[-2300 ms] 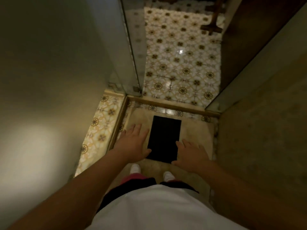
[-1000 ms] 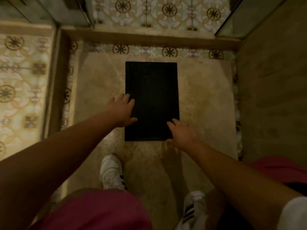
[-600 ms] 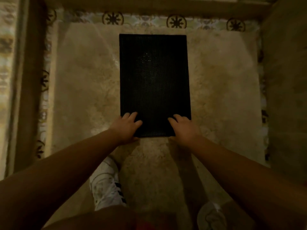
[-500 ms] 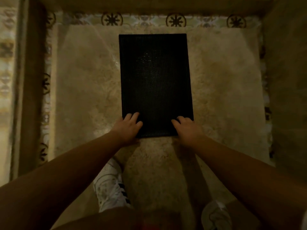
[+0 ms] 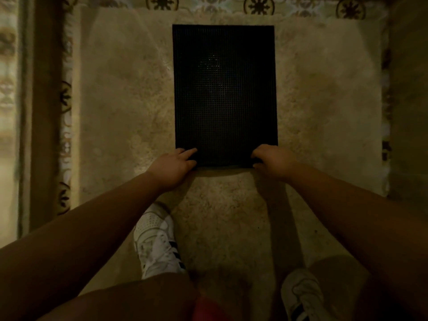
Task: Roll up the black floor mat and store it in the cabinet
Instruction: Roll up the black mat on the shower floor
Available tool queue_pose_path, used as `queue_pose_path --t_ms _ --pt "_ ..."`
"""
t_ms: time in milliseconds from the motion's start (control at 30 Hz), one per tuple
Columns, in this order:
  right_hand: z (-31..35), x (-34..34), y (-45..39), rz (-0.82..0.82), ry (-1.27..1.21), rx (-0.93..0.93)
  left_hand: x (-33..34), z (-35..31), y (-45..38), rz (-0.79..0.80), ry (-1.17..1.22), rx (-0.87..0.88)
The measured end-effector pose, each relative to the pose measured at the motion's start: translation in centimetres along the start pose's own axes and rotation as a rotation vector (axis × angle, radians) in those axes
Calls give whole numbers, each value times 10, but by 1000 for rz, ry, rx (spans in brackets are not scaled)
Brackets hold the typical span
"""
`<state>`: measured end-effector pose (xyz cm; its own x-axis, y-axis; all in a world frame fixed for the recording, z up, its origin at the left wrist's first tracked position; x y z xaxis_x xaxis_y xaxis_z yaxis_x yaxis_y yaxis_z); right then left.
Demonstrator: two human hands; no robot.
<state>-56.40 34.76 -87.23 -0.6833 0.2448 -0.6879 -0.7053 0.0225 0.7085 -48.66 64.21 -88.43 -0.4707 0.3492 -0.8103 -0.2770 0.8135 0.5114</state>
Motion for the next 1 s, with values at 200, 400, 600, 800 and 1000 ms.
queue_pose_path --t_ms 200,400,600,800,1000 --pt "3 4 -3 -71 -183 118 -15 -11 1 -169 -10 101" --pt "5 8 -2 -190 -245 203 -15 -11 -3 -119 -103 42" --pt "13 12 -5 -380 -259 312 -21 -19 -11 -55 -290 -29" --pt "13 17 -3 -412 -29 235 -27 -25 -25 -9 -286 -20" --pt "6 26 9 -332 88 110 -19 -19 -21 12 -253 -24"
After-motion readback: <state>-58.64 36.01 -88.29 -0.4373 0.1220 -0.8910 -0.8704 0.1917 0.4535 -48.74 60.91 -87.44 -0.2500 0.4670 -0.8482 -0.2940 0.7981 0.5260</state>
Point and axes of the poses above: each hand's wrist, its own y-axis away from the middle knuckle, its own x-axis out of the palm, z = x × y, the point moved 1 cm from there along -y, towards the middle knuckle, and after that the axes turned 9 degrees about x, right-handed, at the moved point
